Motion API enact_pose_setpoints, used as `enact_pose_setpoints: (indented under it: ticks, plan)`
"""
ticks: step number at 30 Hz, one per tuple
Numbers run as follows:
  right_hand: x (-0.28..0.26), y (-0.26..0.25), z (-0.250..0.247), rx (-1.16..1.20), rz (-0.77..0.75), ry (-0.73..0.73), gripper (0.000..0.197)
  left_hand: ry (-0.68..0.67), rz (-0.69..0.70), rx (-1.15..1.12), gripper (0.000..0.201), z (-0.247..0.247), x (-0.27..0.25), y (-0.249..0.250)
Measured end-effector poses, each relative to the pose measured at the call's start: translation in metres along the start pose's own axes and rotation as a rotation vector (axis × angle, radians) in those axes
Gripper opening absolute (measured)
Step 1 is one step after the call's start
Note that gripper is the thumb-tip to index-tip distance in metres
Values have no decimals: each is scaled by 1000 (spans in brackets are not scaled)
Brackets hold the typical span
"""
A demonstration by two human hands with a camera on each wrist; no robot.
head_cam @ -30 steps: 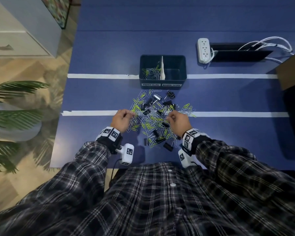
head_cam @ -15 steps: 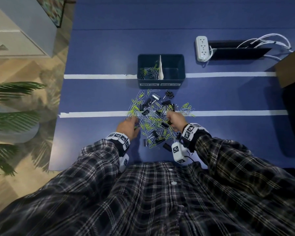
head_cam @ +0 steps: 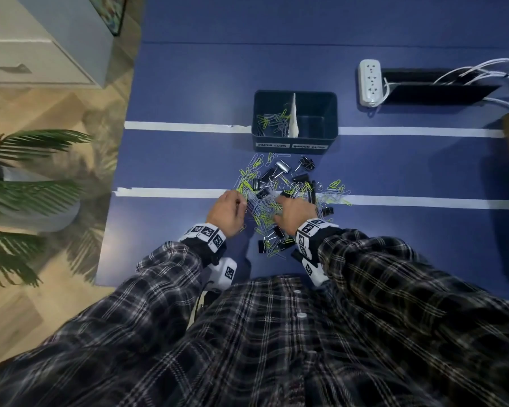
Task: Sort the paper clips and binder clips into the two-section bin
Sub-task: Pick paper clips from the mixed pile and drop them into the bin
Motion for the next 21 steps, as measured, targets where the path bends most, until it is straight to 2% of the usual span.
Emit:
enact_pose_setpoints:
  ticks: [2,5,8,13,17,21]
  plan:
    - [2,0,-2,-6,-15,18,37,-70,-24,-94,19,-4,1,-1]
    - [4,6,-5,51,2,28,25,-97,-73,-134,21,-2,6,-1]
    - [0,17,-8,167,46,83,17,-111,-151,-69,21,9,12,-4]
    - [-10,34,-19,328,97,129,23,-35,-192,128,20,25,16,8]
    - [-16,43,-25,397,84,152,26,-71,-32,271,30,43,17,14]
    - [-16,50,-17,498,120,113,27,-85,-6,356,27,45,15,19]
Point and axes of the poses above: each hand's wrist, its own x-axis towards the middle knuckle, its own z-axis out of the palm, y = z × x, the point moved 7 cm from there along x, towards the middle knuckle, and after that the axes turned 10 degrees about -z, right-handed, at the moved point
